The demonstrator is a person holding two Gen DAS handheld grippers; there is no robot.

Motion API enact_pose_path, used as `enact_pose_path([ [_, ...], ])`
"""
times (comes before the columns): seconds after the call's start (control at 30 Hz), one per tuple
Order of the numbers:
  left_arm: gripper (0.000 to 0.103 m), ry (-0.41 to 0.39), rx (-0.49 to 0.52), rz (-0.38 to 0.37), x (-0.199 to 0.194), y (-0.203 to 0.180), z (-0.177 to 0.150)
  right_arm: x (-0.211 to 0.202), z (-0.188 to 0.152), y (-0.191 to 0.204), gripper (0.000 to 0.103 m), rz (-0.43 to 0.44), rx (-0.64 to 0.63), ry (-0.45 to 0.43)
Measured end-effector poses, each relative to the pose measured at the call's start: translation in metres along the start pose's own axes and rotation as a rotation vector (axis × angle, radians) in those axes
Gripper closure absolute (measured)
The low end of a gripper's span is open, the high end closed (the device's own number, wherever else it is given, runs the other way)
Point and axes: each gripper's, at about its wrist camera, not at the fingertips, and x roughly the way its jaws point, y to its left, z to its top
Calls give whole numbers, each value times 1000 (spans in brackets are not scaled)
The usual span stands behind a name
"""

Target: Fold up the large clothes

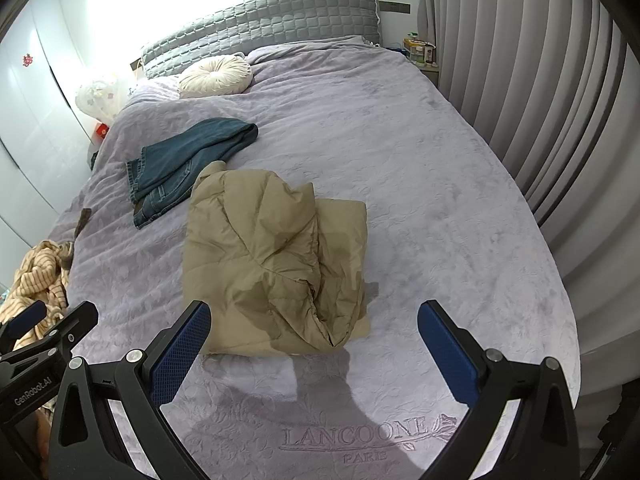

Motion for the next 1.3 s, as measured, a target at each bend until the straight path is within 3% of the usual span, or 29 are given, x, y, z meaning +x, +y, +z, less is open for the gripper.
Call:
enact_pose_path([
  [1.3,1,2,8,-6,-1,4,-2,-1,-1,2,0,-1,2,2],
])
